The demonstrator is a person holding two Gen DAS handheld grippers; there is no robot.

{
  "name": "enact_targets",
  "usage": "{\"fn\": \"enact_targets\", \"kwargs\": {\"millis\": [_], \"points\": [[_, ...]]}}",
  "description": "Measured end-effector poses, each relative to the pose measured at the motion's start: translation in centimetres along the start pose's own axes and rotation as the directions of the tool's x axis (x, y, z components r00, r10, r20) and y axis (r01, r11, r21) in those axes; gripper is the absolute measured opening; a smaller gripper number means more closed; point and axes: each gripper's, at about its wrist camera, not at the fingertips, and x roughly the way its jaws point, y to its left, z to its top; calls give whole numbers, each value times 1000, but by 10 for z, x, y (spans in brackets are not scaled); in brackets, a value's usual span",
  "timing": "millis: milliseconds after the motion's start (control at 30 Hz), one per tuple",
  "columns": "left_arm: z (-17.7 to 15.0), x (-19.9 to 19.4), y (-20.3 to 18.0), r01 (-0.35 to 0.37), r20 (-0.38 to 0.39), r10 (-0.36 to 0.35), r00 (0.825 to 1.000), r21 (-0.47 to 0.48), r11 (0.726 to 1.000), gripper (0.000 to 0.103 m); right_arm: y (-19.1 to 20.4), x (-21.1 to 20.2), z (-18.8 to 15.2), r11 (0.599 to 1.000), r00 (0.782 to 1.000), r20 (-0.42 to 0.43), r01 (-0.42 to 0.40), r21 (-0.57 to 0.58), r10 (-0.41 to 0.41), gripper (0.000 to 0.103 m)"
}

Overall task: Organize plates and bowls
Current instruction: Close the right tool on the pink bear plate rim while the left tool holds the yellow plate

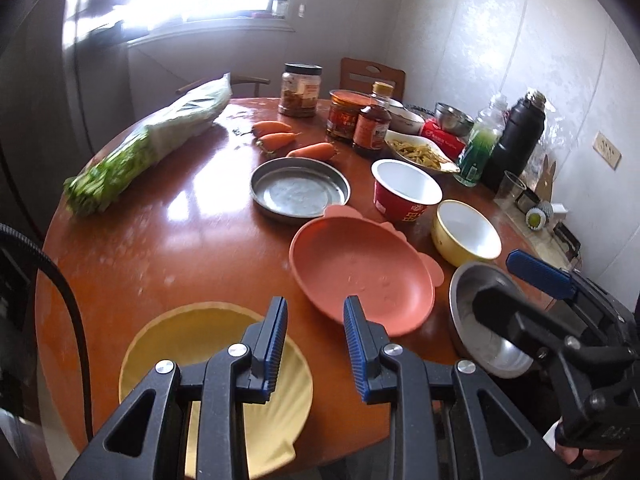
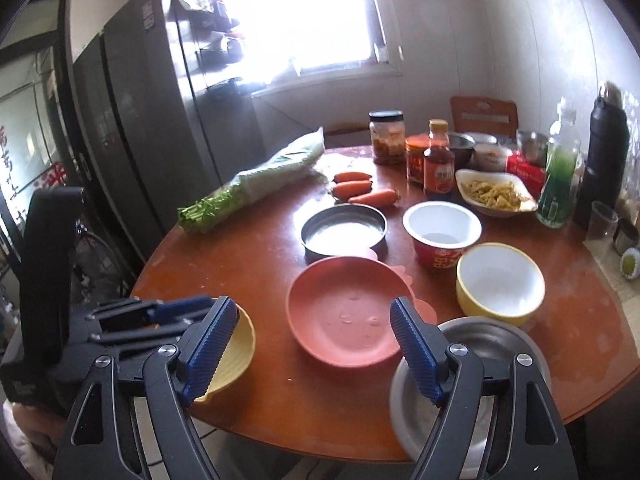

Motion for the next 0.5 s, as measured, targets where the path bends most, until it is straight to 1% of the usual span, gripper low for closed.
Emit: {"fn": "enact_targets", "kwargs": {"millis": [100, 167, 300, 400, 433, 500], "points": [[18, 10, -4, -17, -20, 18, 1000, 49, 999, 29, -13, 12, 8, 1000, 999, -46, 14, 12, -13, 81], [31, 17, -7, -6, -29, 8, 1000, 91, 996, 29, -18, 19, 12, 1000, 998, -63, 19, 11, -18, 81], [44, 33, -14, -23, -33, 29, 999, 163, 986, 29, -27, 35, 17, 999, 995, -102, 6, 40, -2, 81], [49, 49, -18, -78, -47, 90, 995, 201, 976, 29, -34, 48, 22, 998, 989, -147, 9, 59, 0, 81], [49, 52, -18, -87, -51, 99, 994, 208, 974, 29, -38, 52, 24, 997, 986, -164, -1, 75, 13, 81], [49, 61, -18, -95, -67, 113, 991, 227, 969, 29, -46, 65, 28, 995, 976, -218, 5, 99, 17, 81]]}}
